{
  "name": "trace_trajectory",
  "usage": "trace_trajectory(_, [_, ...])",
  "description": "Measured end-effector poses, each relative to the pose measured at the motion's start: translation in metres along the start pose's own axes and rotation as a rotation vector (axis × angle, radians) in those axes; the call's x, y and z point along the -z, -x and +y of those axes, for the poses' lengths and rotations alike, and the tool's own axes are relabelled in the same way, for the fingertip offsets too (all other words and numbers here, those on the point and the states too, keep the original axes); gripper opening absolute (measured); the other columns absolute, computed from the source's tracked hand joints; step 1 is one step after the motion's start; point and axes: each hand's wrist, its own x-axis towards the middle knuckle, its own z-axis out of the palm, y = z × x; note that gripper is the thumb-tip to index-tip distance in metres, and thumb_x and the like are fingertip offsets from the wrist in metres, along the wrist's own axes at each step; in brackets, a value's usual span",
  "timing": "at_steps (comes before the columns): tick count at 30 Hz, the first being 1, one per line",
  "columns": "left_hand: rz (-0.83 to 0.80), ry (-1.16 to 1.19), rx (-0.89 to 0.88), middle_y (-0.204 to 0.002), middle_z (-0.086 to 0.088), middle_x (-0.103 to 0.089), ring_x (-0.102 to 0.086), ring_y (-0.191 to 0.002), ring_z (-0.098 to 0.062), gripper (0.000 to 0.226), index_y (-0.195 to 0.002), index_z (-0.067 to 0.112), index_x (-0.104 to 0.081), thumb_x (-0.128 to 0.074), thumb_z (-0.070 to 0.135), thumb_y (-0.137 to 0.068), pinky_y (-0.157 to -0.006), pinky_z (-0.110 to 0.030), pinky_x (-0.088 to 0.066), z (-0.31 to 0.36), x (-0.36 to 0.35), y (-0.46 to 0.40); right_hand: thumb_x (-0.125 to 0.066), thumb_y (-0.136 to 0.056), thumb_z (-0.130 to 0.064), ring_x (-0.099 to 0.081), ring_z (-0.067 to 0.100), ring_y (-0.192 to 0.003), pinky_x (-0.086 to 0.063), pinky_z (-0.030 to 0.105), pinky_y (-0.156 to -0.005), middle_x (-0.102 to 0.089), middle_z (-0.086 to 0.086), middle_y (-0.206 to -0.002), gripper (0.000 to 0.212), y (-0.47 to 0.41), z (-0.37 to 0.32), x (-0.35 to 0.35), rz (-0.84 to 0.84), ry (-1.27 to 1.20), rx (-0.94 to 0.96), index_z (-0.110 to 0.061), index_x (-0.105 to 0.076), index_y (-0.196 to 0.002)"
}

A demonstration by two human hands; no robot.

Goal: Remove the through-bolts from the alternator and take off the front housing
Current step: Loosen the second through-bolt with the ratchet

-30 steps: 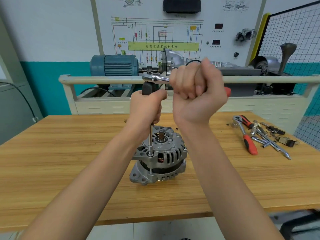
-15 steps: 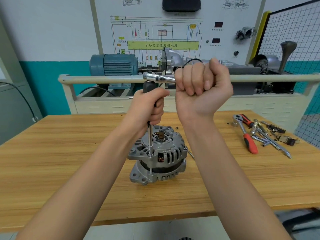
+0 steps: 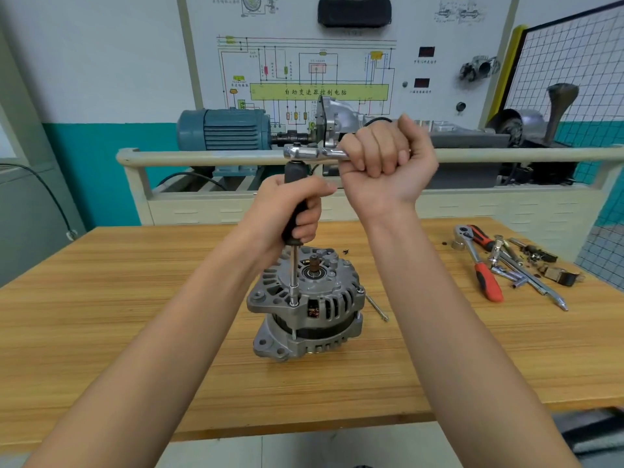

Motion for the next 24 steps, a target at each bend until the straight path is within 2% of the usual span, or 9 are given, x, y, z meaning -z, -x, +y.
trace_trajectory(3, [-0.219,0.088,0.088,-0.036,0.006,-0.025,-0.021,-0.030,-0.008,0.037,-0.043,0.019,-0.038,-0.054,0.019,-0.077,-0.037,-0.020,-0.019,0.004,0.008,-0.002,-0.039,-0.079,-0.014,-0.007,0.010,-0.038,-0.017,0.022,-0.039,-0.024,-0.003,-0.029,0.045,-0.009,0.003,0.005,0.075,-0.074,-0.048,-0.015,-0.031,-0.034])
trace_trajectory(6, [-0.227,0.134,0.115,-0.033,0.007,-0.022,-0.017,-0.027,-0.005,0.045,-0.038,0.020,-0.034,-0.053,0.016,-0.079,-0.035,-0.018,-0.013,0.002,0.009,-0.003,-0.041,-0.078,-0.014,-0.015,0.011,-0.030,-0.019,0.022,-0.038,-0.024,-0.003,-0.030,0.045,-0.005,0.007,0.002,0.063,-0.040,-0.001,-0.016,-0.033,-0.035])
trace_trajectory(9, [-0.058,0.063,0.052,-0.034,0.007,-0.020,-0.014,-0.028,-0.007,0.053,-0.038,0.022,-0.031,-0.050,0.008,-0.085,-0.035,-0.013,-0.014,-0.001,0.003,-0.003,-0.039,-0.081,-0.013,-0.014,0.012,-0.033,-0.020,0.022,-0.040,-0.025,-0.004,-0.032,0.047,0.007,0.008,-0.003,-0.024,0.073,0.103,-0.017,-0.033,-0.035])
trace_trajectory(12, [0.135,0.027,-0.002,-0.036,0.006,-0.021,-0.014,-0.030,-0.009,0.052,-0.043,0.022,-0.029,-0.048,0.005,-0.088,-0.036,-0.013,-0.015,-0.004,-0.008,-0.004,-0.033,-0.088,-0.006,-0.014,0.012,-0.038,-0.020,0.025,-0.043,-0.028,-0.006,-0.035,0.052,0.023,0.014,-0.010,-0.187,0.338,0.272,-0.022,-0.030,-0.039])
trace_trajectory(14, [0.259,0.001,-0.035,-0.037,0.007,-0.023,-0.015,-0.032,-0.010,0.046,-0.048,0.020,-0.029,-0.049,0.003,-0.085,-0.037,-0.013,-0.017,-0.006,-0.015,-0.004,-0.038,-0.085,-0.004,-0.021,0.010,-0.038,-0.019,0.027,-0.046,-0.031,-0.007,-0.038,0.045,0.034,0.023,-0.014,-0.298,0.546,0.426,-0.022,-0.028,-0.045])
trace_trajectory(17, [0.383,-0.048,-0.082,-0.041,0.007,-0.031,-0.024,-0.037,-0.010,0.038,-0.054,0.019,-0.035,-0.053,0.004,-0.083,-0.039,-0.013,-0.021,-0.008,-0.018,-0.003,-0.045,-0.081,-0.010,-0.027,0.009,-0.040,-0.019,0.029,-0.048,-0.034,-0.008,-0.045,0.038,0.041,0.038,-0.017,-0.343,0.787,0.607,-0.023,-0.030,-0.048])
trace_trajectory(19, [0.381,-0.044,-0.092,-0.040,0.007,-0.029,-0.022,-0.035,-0.010,0.038,-0.054,0.019,-0.033,-0.053,0.002,-0.083,-0.038,-0.014,-0.020,-0.008,-0.015,-0.002,-0.044,-0.082,-0.006,-0.026,0.008,-0.038,-0.018,0.029,-0.047,-0.029,-0.005,-0.040,0.043,0.036,0.037,-0.018,-0.351,0.738,0.557,-0.025,-0.031,-0.046])
trace_trajectory(21, [0.323,-0.037,-0.087,-0.039,0.008,-0.026,-0.019,-0.034,-0.010,0.040,-0.054,0.018,-0.032,-0.054,-0.001,-0.082,-0.037,-0.016,-0.019,-0.008,-0.010,0.000,-0.036,-0.084,-0.004,-0.021,0.008,-0.036,-0.018,0.026,-0.045,-0.025,-0.007,-0.036,0.051,0.027,0.025,-0.017,-0.334,0.542,0.381,-0.026,-0.037,-0.038])
trace_trajectory(24, [0.084,-0.010,-0.063,-0.039,0.006,-0.027,-0.021,-0.033,-0.010,0.041,-0.051,0.018,-0.037,-0.061,0.001,-0.080,-0.038,-0.018,-0.021,-0.005,-0.003,0.002,-0.037,-0.083,-0.012,-0.010,0.013,-0.037,-0.019,0.022,-0.042,-0.020,-0.003,-0.031,0.050,0.011,0.004,-0.008,-0.149,0.159,0.088,-0.017,-0.036,-0.033])
